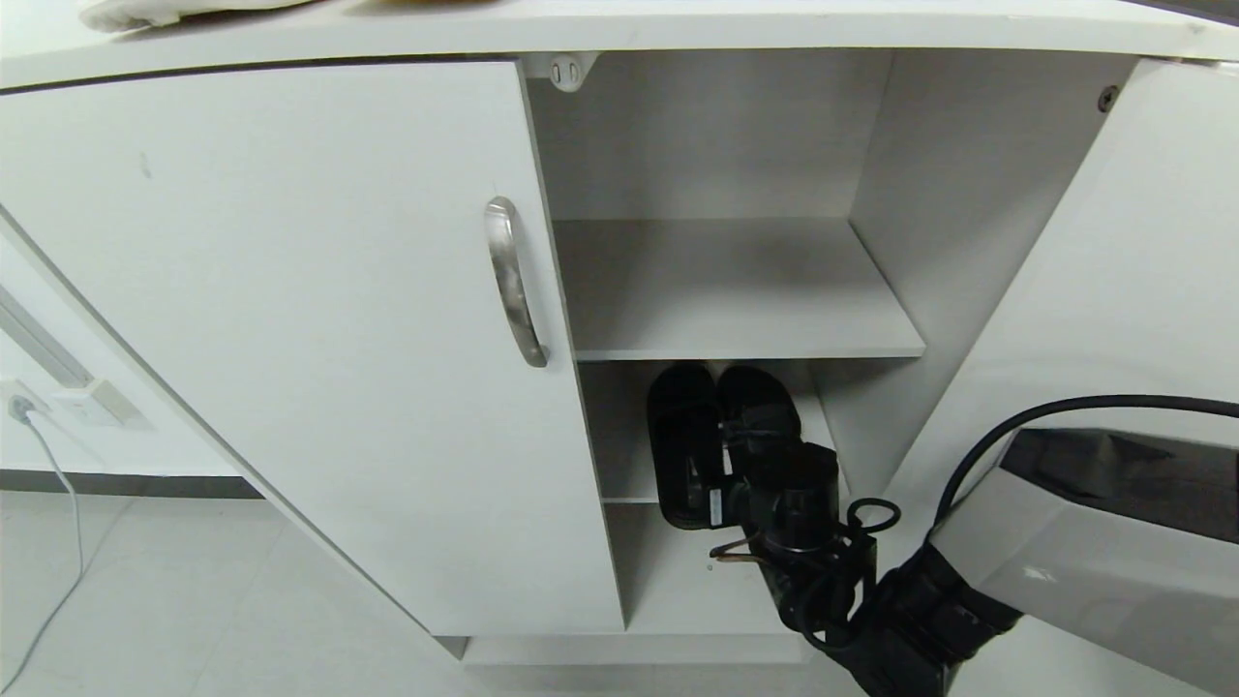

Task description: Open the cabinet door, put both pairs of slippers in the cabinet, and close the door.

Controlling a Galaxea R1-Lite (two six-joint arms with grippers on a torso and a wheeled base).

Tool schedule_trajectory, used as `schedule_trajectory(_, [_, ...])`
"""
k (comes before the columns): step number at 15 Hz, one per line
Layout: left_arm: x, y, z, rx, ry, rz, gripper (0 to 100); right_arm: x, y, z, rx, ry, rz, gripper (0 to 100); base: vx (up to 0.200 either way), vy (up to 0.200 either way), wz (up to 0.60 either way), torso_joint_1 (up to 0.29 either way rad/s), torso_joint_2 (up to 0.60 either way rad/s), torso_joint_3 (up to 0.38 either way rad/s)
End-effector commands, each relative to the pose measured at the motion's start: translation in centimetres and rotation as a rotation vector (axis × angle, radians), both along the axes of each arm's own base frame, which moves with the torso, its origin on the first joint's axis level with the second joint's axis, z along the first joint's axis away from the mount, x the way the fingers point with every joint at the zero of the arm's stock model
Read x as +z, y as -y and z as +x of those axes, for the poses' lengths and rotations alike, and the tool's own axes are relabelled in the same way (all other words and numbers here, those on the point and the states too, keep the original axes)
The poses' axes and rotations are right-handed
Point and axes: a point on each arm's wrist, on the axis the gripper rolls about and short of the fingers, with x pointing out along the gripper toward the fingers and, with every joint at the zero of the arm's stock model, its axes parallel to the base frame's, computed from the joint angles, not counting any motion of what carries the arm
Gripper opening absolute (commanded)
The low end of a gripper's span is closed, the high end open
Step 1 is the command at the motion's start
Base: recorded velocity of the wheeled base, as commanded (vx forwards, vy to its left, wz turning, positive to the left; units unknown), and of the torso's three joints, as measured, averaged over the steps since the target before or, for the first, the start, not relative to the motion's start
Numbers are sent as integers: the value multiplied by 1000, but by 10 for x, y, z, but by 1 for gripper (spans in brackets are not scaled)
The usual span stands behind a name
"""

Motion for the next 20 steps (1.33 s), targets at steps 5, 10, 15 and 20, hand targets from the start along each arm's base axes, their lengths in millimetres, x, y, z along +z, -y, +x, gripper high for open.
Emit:
schedule_trajectory(5, [0, 0, 0, 0, -1, 0, 0, 3, 6, -30, 48, -7, 3, 100, 0, 0, 0, 0, 0, 0])
schedule_trajectory(10, [0, 0, 0, -1, -1, 0, 0, 0, 6, -30, 49, -10, -1, 100, -200, 0, 0, 6, 3, 0])
schedule_trajectory(15, [0, 0, 0, 2, -1, -2, 0, -2, 6, -30, 51, -10, -4, 100, -40, 0, 0, 0, 0, 1])
schedule_trajectory(20, [0, 0, 0, 2, -1, 0, 0, -1, 6, -30, 50, 2, 3, 100, 0, 0, 0, 0, 0, 0])
